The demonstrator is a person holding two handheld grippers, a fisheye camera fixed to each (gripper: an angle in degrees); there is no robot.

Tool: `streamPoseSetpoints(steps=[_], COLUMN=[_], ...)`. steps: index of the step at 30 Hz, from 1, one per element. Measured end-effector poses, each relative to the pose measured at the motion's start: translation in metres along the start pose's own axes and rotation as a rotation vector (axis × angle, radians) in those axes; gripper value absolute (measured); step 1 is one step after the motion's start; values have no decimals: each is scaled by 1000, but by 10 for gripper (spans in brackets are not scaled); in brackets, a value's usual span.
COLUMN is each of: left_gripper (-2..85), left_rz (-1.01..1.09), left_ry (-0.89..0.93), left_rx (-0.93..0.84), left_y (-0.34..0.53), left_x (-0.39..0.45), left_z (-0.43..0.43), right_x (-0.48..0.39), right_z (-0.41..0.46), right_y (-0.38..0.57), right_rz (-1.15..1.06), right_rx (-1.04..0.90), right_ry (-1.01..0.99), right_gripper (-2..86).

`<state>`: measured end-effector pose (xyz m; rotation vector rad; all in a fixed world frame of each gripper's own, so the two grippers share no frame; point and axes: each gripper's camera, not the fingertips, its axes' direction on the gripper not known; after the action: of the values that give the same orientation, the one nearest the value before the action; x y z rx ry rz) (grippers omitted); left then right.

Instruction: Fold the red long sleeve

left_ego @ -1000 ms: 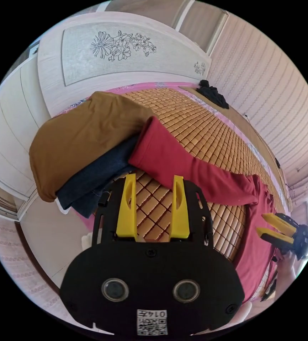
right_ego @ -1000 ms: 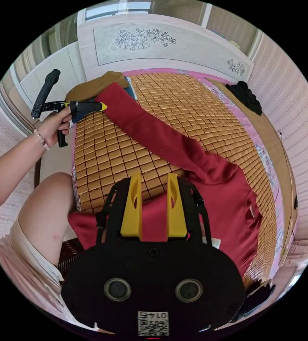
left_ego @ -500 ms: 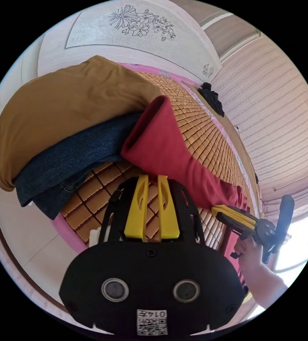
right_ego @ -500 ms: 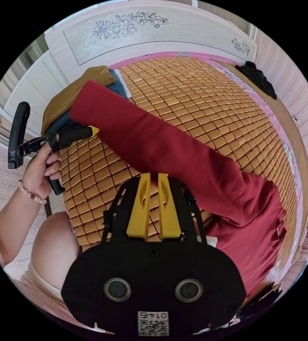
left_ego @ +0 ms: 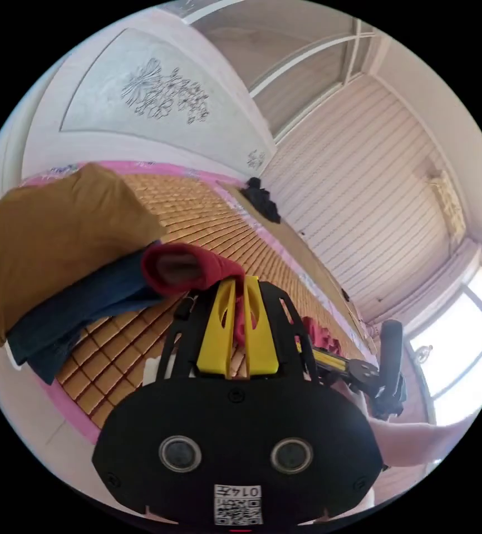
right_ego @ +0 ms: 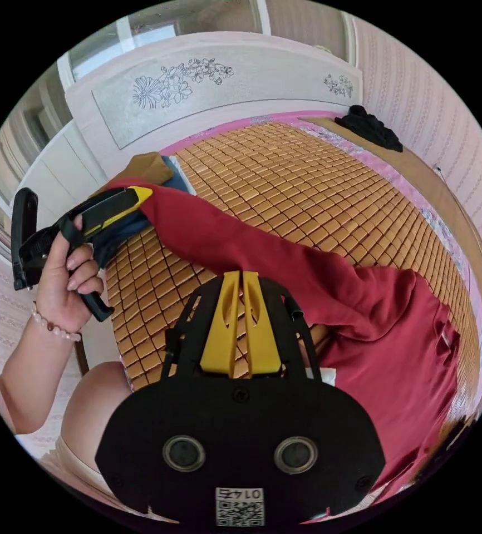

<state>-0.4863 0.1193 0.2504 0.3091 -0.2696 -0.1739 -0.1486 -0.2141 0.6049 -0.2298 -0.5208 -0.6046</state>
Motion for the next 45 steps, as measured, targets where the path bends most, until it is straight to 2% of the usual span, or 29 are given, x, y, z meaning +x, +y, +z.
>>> streamPoseSetpoints(steps=[2,3,5,6,8,11,14,16,21,23,25,28,33,37,39,42,44,45], left_gripper=[-7,-6,-1,1,24,51,54,54,52,53,57,66,98,91,76,51,51,51], left_rz=[320,407,700,753,899,974,959,949,948,975,992,1063,1173,1229,1256,1291,1296,1289], left_ry=[107,132,334,406,688,833,817,732,468,331,301,367,514,385,380,508,700,715], left_rx=[104,124,137,117,-110,-371,-577,-631,-667,-678,-725,-747,-863,-886,-942,-923,-879,-878], left_y=[-3,-1,18,25,66,139,199,219,226,222,225,256,348,394,402,385,361,356], left_x=[80,101,181,199,263,301,300,293,279,282,292,334,430,482,489,491,485,483], left_z=[-16,-20,-26,-24,-6,18,37,42,65,84,96,102,119,149,161,143,111,106], right_x=[21,25,35,37,49,57,52,51,90,131,161,194,214,210,208,207,203,201], right_z=[-34,-44,-85,-94,-129,-146,-149,-160,-195,-201,-198,-185,-174,-201,-212,-233,-254,-256], right_y=[19,25,59,70,126,209,284,315,335,337,344,358,364,359,357,362,375,380], right_rz=[114,125,123,118,131,184,202,223,338,471,593,738,800,753,720,702,705,705], right_rx=[148,185,294,311,346,217,-2,-61,-20,-2,-24,-73,-107,-67,-64,-45,-15,-11], right_ry=[-85,-81,-70,-74,-74,-12,51,92,276,360,368,363,325,317,287,238,214,201], right_gripper=[-7,-6,-4,-4,-3,0,4,9,49,85,107,115,72,40,25,16,16,17])
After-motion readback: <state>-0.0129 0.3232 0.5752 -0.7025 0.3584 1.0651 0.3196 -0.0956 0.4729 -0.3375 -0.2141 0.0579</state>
